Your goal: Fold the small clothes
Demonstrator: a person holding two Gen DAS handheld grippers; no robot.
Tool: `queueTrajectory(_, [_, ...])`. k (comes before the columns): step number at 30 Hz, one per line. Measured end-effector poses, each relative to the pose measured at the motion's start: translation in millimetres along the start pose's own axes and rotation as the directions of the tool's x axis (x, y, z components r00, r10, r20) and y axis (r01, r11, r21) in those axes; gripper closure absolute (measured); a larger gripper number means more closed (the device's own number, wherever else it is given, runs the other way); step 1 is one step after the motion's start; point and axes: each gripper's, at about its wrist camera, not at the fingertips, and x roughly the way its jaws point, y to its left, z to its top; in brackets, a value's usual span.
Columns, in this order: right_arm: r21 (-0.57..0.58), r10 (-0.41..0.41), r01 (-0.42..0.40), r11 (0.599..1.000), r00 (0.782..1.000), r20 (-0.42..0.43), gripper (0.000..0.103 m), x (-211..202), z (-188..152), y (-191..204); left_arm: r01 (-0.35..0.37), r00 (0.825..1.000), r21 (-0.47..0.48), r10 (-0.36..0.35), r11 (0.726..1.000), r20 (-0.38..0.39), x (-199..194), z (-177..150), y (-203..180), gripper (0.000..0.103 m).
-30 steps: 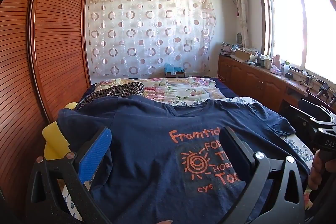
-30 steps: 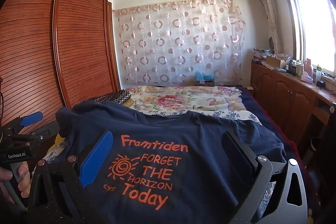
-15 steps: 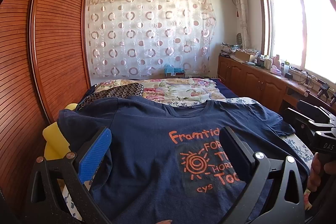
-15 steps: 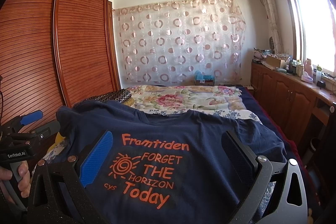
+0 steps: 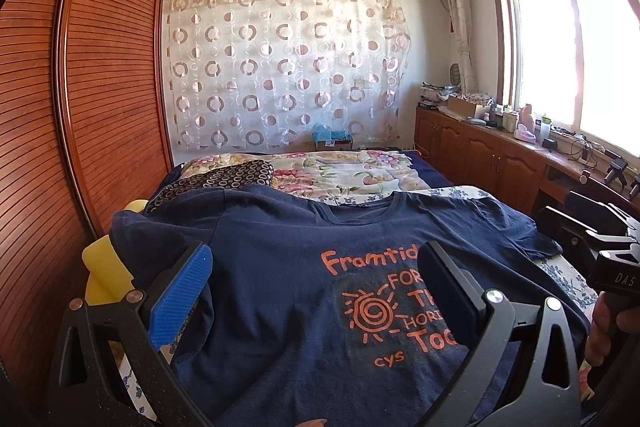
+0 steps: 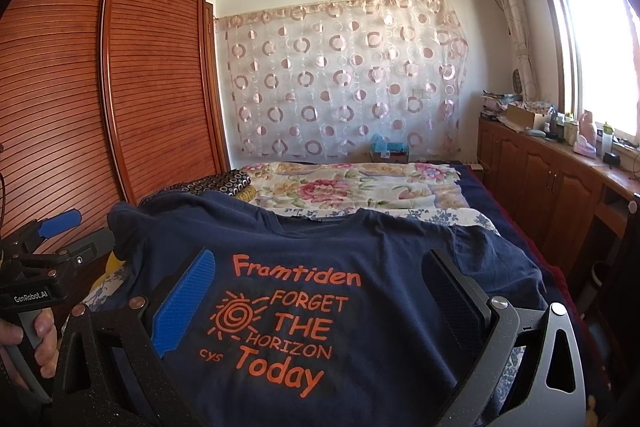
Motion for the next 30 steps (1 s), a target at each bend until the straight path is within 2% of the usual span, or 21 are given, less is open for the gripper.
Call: queueTrajectory(30, [0.009,-0.003,0.003,1.0,1.0,-0.002,0.0,-1.2,1.1,0.7,-0.001,1.0,0.0,0.001,1.0,0.011,-7.3,9.3,-1.4,0.0])
